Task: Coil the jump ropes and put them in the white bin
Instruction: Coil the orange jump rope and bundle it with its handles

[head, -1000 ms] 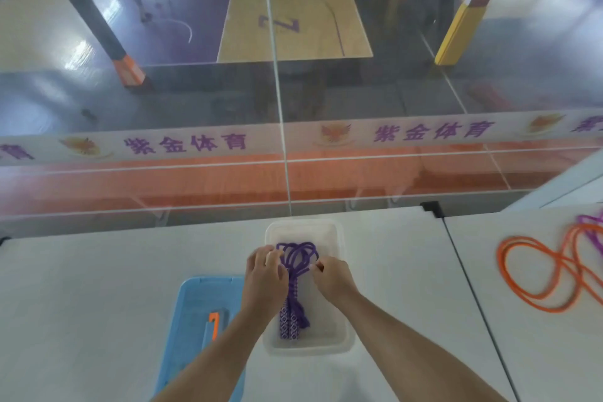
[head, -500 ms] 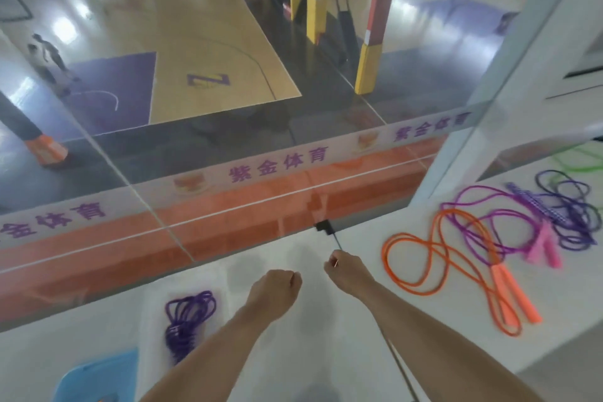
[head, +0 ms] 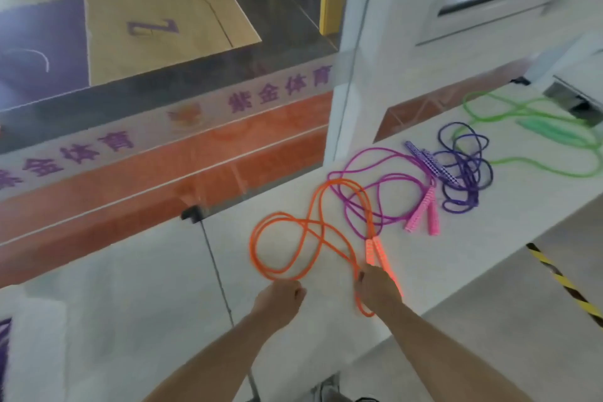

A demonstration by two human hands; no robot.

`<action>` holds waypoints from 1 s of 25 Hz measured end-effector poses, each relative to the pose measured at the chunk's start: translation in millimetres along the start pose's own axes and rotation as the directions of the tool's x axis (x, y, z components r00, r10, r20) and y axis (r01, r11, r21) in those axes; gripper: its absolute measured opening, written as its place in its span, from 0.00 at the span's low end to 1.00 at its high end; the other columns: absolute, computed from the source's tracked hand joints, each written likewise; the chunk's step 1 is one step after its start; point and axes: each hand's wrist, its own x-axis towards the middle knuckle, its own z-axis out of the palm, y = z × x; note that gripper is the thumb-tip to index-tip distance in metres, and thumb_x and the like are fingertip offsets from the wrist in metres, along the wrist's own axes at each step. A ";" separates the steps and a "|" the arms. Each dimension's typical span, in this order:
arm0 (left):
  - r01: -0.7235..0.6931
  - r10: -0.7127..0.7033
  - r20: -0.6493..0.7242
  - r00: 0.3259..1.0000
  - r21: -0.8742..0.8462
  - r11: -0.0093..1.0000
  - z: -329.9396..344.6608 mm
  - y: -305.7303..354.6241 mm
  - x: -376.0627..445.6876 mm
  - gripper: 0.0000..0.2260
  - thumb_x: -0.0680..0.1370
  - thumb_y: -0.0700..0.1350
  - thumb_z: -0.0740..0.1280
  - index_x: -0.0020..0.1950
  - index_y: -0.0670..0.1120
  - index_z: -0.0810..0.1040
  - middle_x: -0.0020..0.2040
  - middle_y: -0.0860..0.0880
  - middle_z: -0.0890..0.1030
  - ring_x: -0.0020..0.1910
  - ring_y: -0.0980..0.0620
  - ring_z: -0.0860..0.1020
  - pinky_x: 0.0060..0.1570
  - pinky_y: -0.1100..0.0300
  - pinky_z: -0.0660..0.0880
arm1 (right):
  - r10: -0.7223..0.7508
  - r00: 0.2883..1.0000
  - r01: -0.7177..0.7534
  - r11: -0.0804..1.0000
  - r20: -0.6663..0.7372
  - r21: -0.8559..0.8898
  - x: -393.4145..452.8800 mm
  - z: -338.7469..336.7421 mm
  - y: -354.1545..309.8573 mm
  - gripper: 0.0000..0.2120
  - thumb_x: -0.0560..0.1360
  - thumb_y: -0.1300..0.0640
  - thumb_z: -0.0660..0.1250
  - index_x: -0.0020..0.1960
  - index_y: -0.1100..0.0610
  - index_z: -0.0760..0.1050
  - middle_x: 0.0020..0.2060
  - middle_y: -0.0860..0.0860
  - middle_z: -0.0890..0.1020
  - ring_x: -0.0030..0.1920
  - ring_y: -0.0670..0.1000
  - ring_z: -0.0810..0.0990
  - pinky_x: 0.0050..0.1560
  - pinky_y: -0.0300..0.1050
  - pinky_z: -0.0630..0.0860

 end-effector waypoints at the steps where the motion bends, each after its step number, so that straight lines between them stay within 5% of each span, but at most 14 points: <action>1: -0.016 0.016 0.034 0.999 0.004 1.000 16.8 15.6 8.7 0.12 0.82 0.54 0.56 0.49 0.50 0.75 0.52 0.46 0.82 0.53 0.42 0.80 0.49 0.53 0.77 | 0.031 0.999 -0.031 0.999 -0.029 0.017 1.2 1.2 19.3 0.13 0.80 0.56 0.60 0.62 0.57 0.76 0.58 0.58 0.80 0.60 0.59 0.79 0.57 0.48 0.74; 6: -0.100 0.102 0.030 0.994 -0.067 0.993 70.8 69.3 51.9 0.06 0.80 0.50 0.60 0.51 0.51 0.76 0.51 0.51 0.79 0.51 0.48 0.78 0.49 0.53 0.76 | 0.103 0.970 -0.068 0.985 -0.221 0.158 31.5 19.6 75.8 0.17 0.77 0.61 0.65 0.65 0.57 0.74 0.53 0.60 0.77 0.49 0.66 0.79 0.47 0.56 0.77; 11: -0.109 0.107 -0.020 0.994 -0.124 0.986 74.8 103.1 86.9 0.04 0.78 0.49 0.64 0.47 0.49 0.75 0.47 0.50 0.79 0.48 0.49 0.77 0.46 0.55 0.73 | 0.138 0.990 -0.138 0.977 0.013 0.161 59.1 6.1 82.6 0.13 0.79 0.47 0.62 0.56 0.56 0.73 0.51 0.55 0.77 0.51 0.60 0.79 0.50 0.51 0.73; 16: 0.096 -0.108 0.008 0.994 -0.534 0.840 36.2 130.0 98.4 0.13 0.79 0.57 0.64 0.52 0.48 0.79 0.47 0.49 0.83 0.50 0.47 0.82 0.52 0.52 0.78 | -0.286 0.958 0.280 0.919 -0.018 0.277 30.3 -37.8 37.7 0.08 0.74 0.53 0.71 0.46 0.56 0.77 0.41 0.54 0.80 0.42 0.56 0.79 0.42 0.47 0.70; 19: 0.086 -0.177 -0.082 0.981 -0.634 0.769 -9.9 130.2 86.8 0.09 0.81 0.50 0.63 0.52 0.45 0.77 0.45 0.46 0.83 0.46 0.45 0.82 0.49 0.50 0.79 | -0.442 0.896 0.414 0.869 0.050 0.271 12.2 -65.9 6.3 0.10 0.78 0.52 0.68 0.44 0.58 0.80 0.37 0.55 0.82 0.35 0.50 0.78 0.41 0.45 0.73; 21: 0.017 -0.126 -0.127 0.984 -0.634 0.773 -48.6 108.0 65.7 0.07 0.82 0.47 0.63 0.49 0.46 0.77 0.40 0.46 0.82 0.35 0.49 0.81 0.41 0.51 0.79 | -0.423 0.890 0.453 0.862 -0.173 0.225 14.1 -90.0 -12.8 0.10 0.79 0.58 0.64 0.43 0.58 0.80 0.39 0.55 0.82 0.40 0.52 0.79 0.45 0.43 0.74; 23: -0.039 -0.029 -0.120 0.992 -0.528 0.849 -84.4 72.1 35.7 0.07 0.82 0.47 0.64 0.44 0.50 0.75 0.33 0.50 0.78 0.26 0.57 0.74 0.32 0.57 0.74 | -0.451 0.782 0.560 0.811 -0.430 0.169 17.4 -112.2 -39.5 0.15 0.75 0.63 0.61 0.57 0.57 0.81 0.55 0.54 0.82 0.56 0.53 0.80 0.61 0.43 0.72; 25: -0.054 0.039 -0.043 0.998 -0.455 0.889 -109.8 39.1 -1.0 0.06 0.82 0.49 0.65 0.46 0.50 0.75 0.31 0.53 0.73 0.23 0.61 0.69 0.29 0.63 0.68 | -0.649 0.676 0.690 0.723 -0.351 -0.008 19.2 -118.9 -76.5 0.27 0.69 0.59 0.59 0.68 0.53 0.75 0.67 0.49 0.76 0.69 0.50 0.71 0.74 0.47 0.63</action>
